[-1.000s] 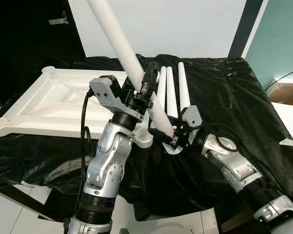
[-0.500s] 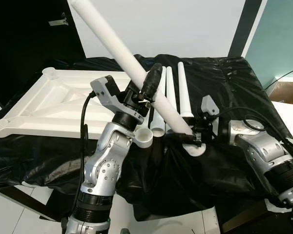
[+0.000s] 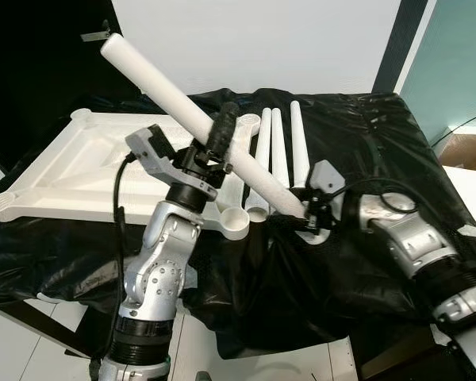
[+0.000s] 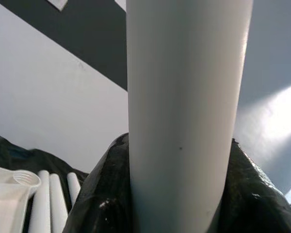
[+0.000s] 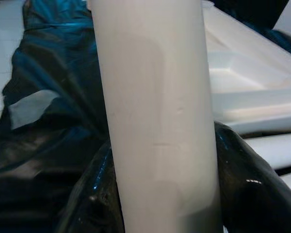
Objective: Building children table
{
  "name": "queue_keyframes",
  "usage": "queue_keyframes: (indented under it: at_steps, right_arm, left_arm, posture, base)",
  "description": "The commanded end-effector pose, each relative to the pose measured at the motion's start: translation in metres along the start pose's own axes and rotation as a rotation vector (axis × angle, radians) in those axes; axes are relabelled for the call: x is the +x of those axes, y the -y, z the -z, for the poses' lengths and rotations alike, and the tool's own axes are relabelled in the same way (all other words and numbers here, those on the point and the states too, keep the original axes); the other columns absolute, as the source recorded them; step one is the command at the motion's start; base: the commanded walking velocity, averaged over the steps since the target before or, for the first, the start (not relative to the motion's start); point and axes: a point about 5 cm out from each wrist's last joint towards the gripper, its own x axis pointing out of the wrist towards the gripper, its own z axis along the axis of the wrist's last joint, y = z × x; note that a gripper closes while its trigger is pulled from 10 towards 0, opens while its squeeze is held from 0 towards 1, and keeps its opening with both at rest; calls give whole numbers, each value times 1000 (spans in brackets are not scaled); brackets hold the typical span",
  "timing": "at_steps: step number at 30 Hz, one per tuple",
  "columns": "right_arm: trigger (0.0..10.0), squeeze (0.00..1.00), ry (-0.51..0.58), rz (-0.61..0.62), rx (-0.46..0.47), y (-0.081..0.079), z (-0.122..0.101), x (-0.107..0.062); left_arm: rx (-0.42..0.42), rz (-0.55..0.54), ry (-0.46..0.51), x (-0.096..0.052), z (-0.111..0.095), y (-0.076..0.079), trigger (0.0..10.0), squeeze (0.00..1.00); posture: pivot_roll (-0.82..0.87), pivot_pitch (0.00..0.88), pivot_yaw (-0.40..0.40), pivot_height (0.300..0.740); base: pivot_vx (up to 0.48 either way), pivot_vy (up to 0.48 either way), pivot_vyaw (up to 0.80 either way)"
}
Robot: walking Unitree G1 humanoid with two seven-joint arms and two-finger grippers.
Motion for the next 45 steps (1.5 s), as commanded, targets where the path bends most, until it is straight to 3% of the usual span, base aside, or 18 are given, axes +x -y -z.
queue_keyframes:
  at_steps: [1,3,5,6,9,10,14,16,21,31,33,36,37,38,39,43,44,45]
  right_arm:
    - [10000,0,3,107,-30,11,-5,-3]
    - [10000,1000,-35,138,-92,5,-5,3]
    - [10000,1000,-43,152,-141,3,-8,6]
    - [10000,275,-28,157,-207,0,-15,10]
    - [10000,275,-13,160,-250,-2,-21,13]
    - [10000,0,2,152,-305,-6,-26,16]
    - [9922,0,30,117,-358,-14,-37,20]
    - [4980,0,18,77,-345,-17,-37,20]
    - [0,0,-23,16,-314,-24,-27,20]
    - [0,0,-51,34,-304,-21,-25,22]
    - [0,0,-31,44,-250,-18,-28,22]
    - [0,0,-13,48,-210,-16,-30,22]
    - [0,0,-8,49,-200,-16,-31,22]
    - [0,0,-8,49,-200,-16,-31,22]
    - [0,0,2,47,-150,-14,-32,22]
    - [0,0,28,34,0,-10,-32,19]
    - [0,0,19,37,22,-7,-30,18]
    - [0,0,19,37,22,-7,-30,18]
  left_arm:
    - [-36,243,-19,-1,7,18,0,0]
    - [-20,236,-20,0,8,18,0,0]
    - [-12,233,-20,1,8,18,0,0]
    - [-3,232,-26,1,9,18,0,0]
    - [2,233,-30,1,9,17,0,0]
    - [2,229,-35,1,11,17,0,0]
    - [-3,220,-39,1,14,16,0,0]
    - [-4,215,-40,2,15,16,0,0]
    - [-4,213,-34,3,13,17,0,0]
    - [9,206,-29,2,10,16,0,0]
    - [10,202,-28,2,11,16,9294,408]
    - [19,195,-21,3,11,15,9294,408]
    - [22,192,-21,3,11,15,10000,831]
    - [22,192,-21,3,11,15,10000,831]
    - [22,186,-27,4,11,15,10000,0]
    - [2,196,-28,6,10,16,10000,0]
    - [-16,224,-10,4,7,18,10000,1000]
    - [-16,224,-10,4,7,18,10000,1000]
  posture:
    - [61,0,51,740]
    - [56,0,54,740]
    - [53,0,56,740]
    - [52,0,56,740]
    - [50,0,57,740]
    - [45,0,60,740]
    - [41,0,61,740]
    - [41,0,62,740]
    - [47,0,58,740]
    - [55,0,57,740]
    - [54,0,56,740]
    - [54,0,55,740]
    - [54,0,55,740]
    - [54,0,55,740]
    - [53,0,55,740]
    - [52,0,56,740]
    - [52,0,56,740]
    - [52,0,56,740]
  base:
    - [0,0,0]
    - [0,0,0]
    - [0,0,0]
    - [0,0,0]
    - [0,0,0]
    - [0,0,0]
    - [0,0,0]
    - [0,0,0]
    - [0,0,0]
    - [0,0,0]
    - [0,0,0]
    - [0,0,0]
    - [0,0,0]
    - [0,0,0]
    - [0,0,0]
    - [0,0,0]
    - [0,0,0]
    - [0,0,0]
